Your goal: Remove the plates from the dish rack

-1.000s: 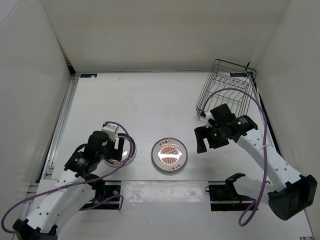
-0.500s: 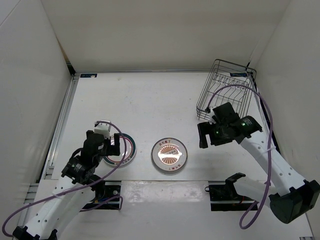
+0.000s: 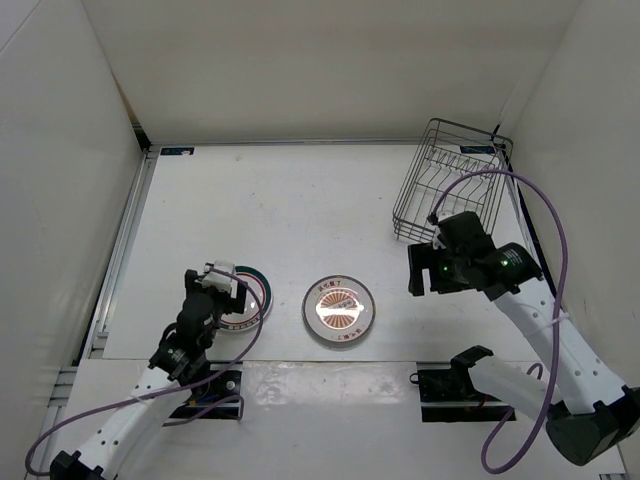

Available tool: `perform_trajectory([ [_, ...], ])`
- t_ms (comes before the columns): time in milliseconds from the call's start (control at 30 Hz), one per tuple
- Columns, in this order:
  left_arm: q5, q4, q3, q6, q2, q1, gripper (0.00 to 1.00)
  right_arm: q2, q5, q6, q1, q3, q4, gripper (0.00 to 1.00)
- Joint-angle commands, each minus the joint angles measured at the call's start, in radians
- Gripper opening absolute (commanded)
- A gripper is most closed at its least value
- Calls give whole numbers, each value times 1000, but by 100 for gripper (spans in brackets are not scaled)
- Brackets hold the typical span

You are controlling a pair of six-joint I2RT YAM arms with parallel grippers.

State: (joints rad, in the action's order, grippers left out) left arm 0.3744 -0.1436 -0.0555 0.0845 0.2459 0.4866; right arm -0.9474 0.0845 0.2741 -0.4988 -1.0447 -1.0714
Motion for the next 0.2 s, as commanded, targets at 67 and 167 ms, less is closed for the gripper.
perform_trajectory([
  [67,-11,255,75,115,65,3,100,61,18,10,2,9,-30,90],
  [167,6,368,118,126,114,1,100,93,34,11,-1,25,-13,90],
])
